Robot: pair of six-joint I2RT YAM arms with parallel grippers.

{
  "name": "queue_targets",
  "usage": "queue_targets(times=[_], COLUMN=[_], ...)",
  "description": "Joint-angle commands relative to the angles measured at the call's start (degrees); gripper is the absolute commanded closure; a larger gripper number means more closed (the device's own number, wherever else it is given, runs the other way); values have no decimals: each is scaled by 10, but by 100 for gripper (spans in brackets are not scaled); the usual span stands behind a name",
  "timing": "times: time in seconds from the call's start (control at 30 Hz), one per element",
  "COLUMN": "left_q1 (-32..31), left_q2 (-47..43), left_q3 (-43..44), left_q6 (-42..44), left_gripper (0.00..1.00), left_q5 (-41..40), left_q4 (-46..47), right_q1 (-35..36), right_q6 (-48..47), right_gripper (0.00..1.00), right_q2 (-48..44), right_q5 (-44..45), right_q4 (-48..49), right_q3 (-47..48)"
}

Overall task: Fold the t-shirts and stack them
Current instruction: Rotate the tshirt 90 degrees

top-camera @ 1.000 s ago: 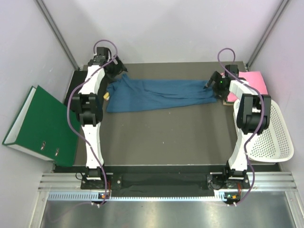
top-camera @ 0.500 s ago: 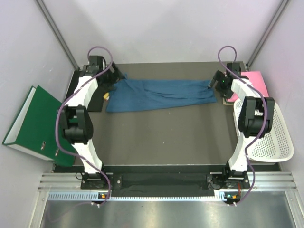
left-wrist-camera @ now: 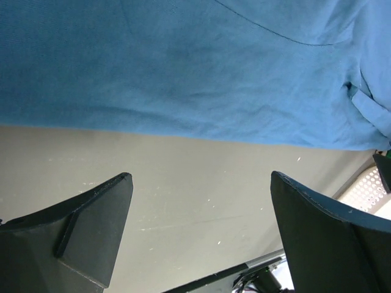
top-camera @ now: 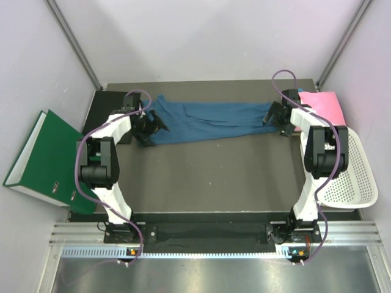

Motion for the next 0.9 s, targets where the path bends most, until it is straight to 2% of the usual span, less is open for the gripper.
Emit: queue_targets(times=[0.0, 0.07, 0.13, 0.17, 0.23, 0.27, 0.37, 0.57, 0.73, 0.87], left_q1=[-1, -1, -1, -2, -2, -2, -2, -2, -14, -29], left_q2=[-37, -36, -30, -26, -16, -14, 3, 55, 138, 189], left_q3=[10, 13, 15, 16, 21, 21, 30, 73, 177, 245], left_q6=[14, 19, 20, 20, 21, 21, 22, 18, 32, 39], left_gripper=[1, 1, 1, 1, 1, 1, 1, 1, 1, 1], left_q5=[11, -1, -15, -20, -28, -39, -61, -95, -127, -136], left_q4=[8, 1, -8, -14, -27, -32, -48, -75, -107, -112], right_q1=[29, 38, 43, 46, 49, 49, 49, 50, 69, 118], right_q6=[18, 19, 18, 18, 20, 22, 36, 71, 91, 95], right_gripper=[15, 21, 37, 49, 65, 79, 94, 100, 100, 100], right_q2=[28, 43, 49, 49, 49, 48, 34, -36, -108, -175], right_q5=[36, 48, 52, 53, 53, 52, 54, 37, 0, -2], right_q4=[45, 49, 59, 73, 83, 84, 79, 49, 14, -28], right_q3=[19, 25, 22, 13, 3, -7, -29, -104, -188, -234])
